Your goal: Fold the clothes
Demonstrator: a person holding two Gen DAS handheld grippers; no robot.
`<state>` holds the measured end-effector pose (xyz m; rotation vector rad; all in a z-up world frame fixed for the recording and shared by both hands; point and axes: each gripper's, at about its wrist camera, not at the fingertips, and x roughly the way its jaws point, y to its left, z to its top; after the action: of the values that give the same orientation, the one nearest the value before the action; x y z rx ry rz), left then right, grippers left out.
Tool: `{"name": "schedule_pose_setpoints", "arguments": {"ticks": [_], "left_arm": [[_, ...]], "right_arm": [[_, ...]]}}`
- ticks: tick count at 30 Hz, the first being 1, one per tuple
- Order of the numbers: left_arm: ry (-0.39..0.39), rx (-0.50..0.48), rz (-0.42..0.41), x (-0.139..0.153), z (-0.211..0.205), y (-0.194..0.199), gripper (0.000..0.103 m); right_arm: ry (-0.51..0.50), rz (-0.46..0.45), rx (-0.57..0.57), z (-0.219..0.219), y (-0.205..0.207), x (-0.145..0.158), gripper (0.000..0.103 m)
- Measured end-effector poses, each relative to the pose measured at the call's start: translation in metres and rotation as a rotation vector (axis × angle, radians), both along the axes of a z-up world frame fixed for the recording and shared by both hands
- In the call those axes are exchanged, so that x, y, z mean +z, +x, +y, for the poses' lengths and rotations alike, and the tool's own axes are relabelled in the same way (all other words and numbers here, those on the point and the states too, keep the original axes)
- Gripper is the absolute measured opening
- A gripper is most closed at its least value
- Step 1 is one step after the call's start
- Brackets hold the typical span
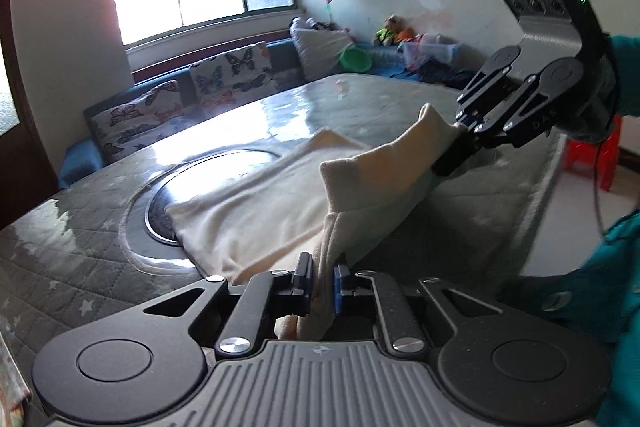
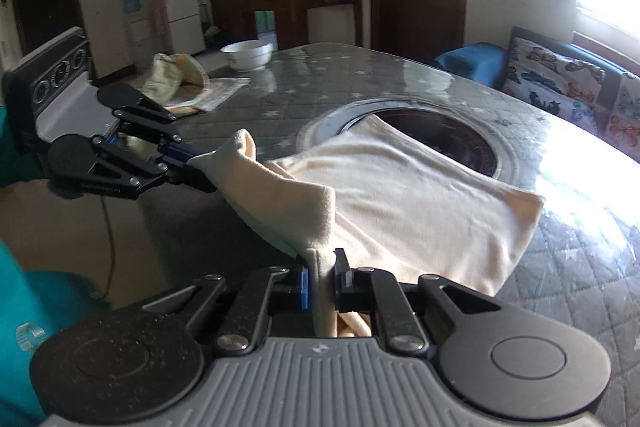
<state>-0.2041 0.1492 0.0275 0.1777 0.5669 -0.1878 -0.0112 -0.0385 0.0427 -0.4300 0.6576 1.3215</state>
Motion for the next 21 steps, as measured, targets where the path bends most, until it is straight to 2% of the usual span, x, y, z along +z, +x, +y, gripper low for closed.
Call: {"name": "schedule_pose_setpoints", "arguments": {"ticks": [9, 15, 21], "left_arm": [[-0.044, -0.038, 0.013, 0.025, -0.026, -0.045, 0.011], [-0.062, -0.017, 0.000, 0.026, -0.021, -0.023, 0.011], [-0.086, 0.005, 0.006, 0.026, 0.001, 0.026, 0.011]], "right_arm": [[-0.035, 0.033, 0.080, -0.034, -0.047, 0.031, 0.009], [-0.020, 0.013, 0.047, -0.028, -0.041, 0.033, 0.009], [0.007, 0.000, -0.020, -0.012, -0.002, 0.037, 0.009]]}}
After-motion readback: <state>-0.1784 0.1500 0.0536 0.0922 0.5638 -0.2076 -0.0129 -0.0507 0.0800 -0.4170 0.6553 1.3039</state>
